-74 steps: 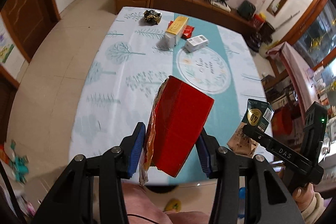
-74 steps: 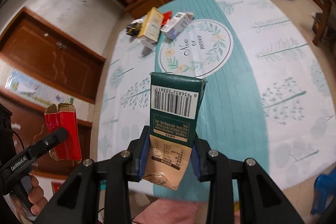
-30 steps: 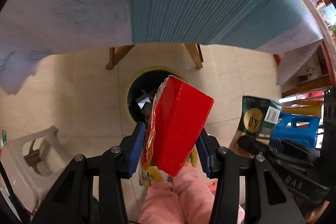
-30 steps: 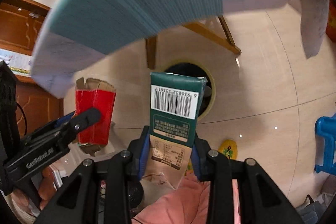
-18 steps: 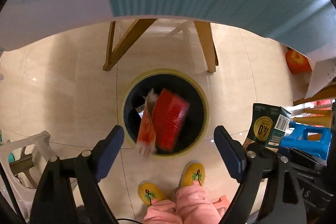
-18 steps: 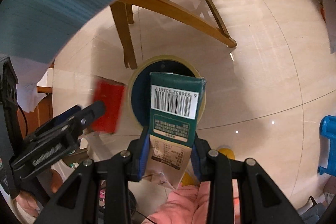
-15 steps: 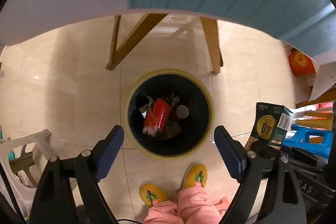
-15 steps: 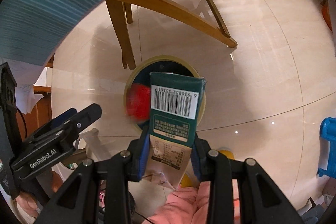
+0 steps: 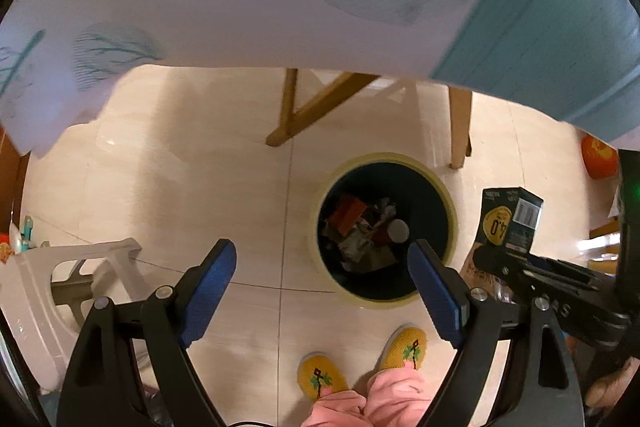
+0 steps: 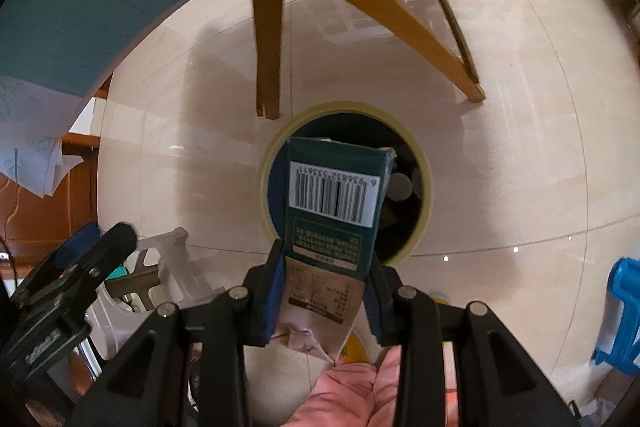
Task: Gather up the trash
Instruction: 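Open both tools over the bin to drop the carton and box, then raise both empty tools back toward the table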
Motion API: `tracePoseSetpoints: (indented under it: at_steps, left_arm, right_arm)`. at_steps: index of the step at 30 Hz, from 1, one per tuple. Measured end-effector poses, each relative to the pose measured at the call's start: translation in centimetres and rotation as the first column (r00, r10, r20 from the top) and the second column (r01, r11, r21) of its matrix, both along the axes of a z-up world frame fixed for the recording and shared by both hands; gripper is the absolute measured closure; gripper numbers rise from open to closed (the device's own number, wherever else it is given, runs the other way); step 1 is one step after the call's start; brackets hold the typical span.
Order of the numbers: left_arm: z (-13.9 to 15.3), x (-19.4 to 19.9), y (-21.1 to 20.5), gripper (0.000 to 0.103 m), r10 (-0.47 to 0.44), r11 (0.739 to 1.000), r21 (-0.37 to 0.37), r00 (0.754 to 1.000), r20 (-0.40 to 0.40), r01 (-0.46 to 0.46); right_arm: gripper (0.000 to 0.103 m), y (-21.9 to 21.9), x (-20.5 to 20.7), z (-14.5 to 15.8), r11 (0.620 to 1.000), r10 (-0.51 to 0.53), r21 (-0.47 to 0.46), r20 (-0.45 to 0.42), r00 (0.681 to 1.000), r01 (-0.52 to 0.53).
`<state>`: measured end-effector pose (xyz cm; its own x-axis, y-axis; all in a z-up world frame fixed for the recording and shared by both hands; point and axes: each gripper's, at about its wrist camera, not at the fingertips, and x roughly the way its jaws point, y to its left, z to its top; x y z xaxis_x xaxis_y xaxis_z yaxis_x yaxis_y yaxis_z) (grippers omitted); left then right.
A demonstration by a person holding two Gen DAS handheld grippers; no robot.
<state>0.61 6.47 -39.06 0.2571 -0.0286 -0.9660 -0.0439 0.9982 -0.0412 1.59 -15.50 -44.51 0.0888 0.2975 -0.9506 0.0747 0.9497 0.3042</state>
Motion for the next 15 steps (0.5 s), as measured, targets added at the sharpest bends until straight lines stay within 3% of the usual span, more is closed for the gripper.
tracePoseSetpoints:
  at_steps: [3, 5, 7, 9, 15]
  left_arm:
    - [0.6, -0.1, 1.1, 0.017, 0.026, 1.0, 0.001, 1.0, 0.004, -0.026]
    - [0.8, -0.2, 1.7, 0.017, 0.046, 0.999, -0.001, 0.999, 0.003, -0.046]
    - [1.2, -0.3, 2.1, 0.017, 0.064, 0.998, -0.006, 0.998, 0.003, -0.064]
    - [1.6, -0.4, 2.4, 0.016, 0.077, 0.997, -0.009, 0.997, 0.005, -0.077]
    - [3.7, -0.9, 2.4, 0.016, 0.095, 0.995, -0.018, 0.995, 0.028, -0.095]
  right_arm:
    - [0.067, 0.7, 0.6, -0.3, 1.0, 0.0, -0.014, 0.011, 1.0, 0.0]
    - [0.059, 1.2, 0.9, -0.3, 1.0, 0.006, -0.024, 0.019, 1.0, -0.006]
    - [0.043, 1.6, 1.2, 0.0, 0.999, 0.019, -0.03, 0.038, 0.999, -0.017]
    - [0.039, 1.9, 1.3, 0.3, 0.999, 0.034, -0.034, 0.053, 0.998, -0.032]
    - [0.038, 2.2, 1.2, 1.7, 0.998, 0.041, -0.04, 0.054, 0.998, -0.039]
